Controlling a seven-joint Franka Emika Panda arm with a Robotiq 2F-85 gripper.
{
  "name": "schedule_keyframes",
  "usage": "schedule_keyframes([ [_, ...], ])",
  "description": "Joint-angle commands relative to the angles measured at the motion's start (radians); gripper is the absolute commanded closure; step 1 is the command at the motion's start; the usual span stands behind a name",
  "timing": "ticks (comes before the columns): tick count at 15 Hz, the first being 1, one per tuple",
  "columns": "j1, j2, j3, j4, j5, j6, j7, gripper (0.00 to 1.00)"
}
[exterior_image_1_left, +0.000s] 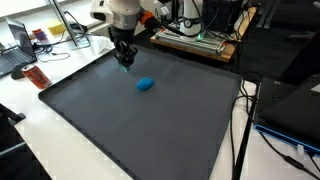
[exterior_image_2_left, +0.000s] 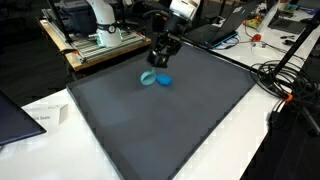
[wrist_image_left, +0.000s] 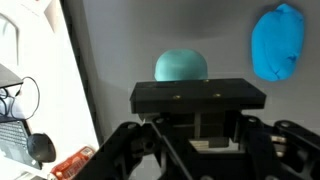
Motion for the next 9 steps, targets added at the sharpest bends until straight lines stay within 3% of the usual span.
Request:
schedule_keyframes([
  [1, -0.002, 0.000, 0.015, 0.001, 0.007, -0.003, -0.006, 0.47],
  [4, 0.002, 0.000, 0.026, 0.001, 0.009, -0.003, -0.007, 0.47],
  [5, 0.028, 0.032, 0.023, 0.030, -0.030, -0.063, 0.020, 0.72],
  [9, 0.070, 0.098, 0.027, 0.074, -0.092, -0.167, 0.103, 0.72],
])
